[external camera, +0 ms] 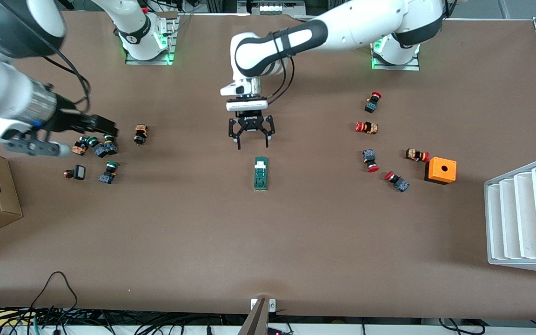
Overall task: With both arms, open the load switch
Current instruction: 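Open the left gripper and lift it off the switch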
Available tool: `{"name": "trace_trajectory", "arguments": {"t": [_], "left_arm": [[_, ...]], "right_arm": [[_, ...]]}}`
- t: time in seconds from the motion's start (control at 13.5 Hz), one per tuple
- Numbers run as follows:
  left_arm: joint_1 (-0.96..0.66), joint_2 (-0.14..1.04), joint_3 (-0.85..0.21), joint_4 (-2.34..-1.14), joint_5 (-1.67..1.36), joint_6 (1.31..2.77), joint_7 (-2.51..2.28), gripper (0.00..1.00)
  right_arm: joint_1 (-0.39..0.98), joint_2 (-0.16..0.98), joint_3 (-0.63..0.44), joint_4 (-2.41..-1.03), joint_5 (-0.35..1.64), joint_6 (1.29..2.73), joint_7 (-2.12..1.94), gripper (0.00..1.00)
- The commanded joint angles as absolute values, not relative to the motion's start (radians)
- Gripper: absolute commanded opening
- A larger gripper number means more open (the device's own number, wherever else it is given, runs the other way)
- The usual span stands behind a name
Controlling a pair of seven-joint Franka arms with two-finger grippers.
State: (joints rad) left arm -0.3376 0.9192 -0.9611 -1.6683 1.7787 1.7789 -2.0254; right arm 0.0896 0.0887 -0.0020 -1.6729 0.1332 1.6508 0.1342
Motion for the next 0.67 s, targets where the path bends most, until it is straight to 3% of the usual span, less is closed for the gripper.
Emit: {"name": "trace_trajectory", "arguments": {"t": [0.0,0.37,0.59], "left_arm": [[-0.265,0.839,-1.034,-1.617,1.569,1.786,-1.817,1.0],[-0.241,0.74,-1.005,-1.352,1.119,1.779,-1.411,1.0],[-0.25,0.593,-0.747,-1.252,0.692,1.787,-1.08,1.0]], "right_arm": [[0.04,0.043,0.012,-1.723,0.092,1.664,0.015,0.99],[0.044,0.077,0.012,-1.66,0.034,1.66,0.02,0.99],[0.051,0.095,0.015,-1.646,-0.005,1.664,0.017,0.99]]}}
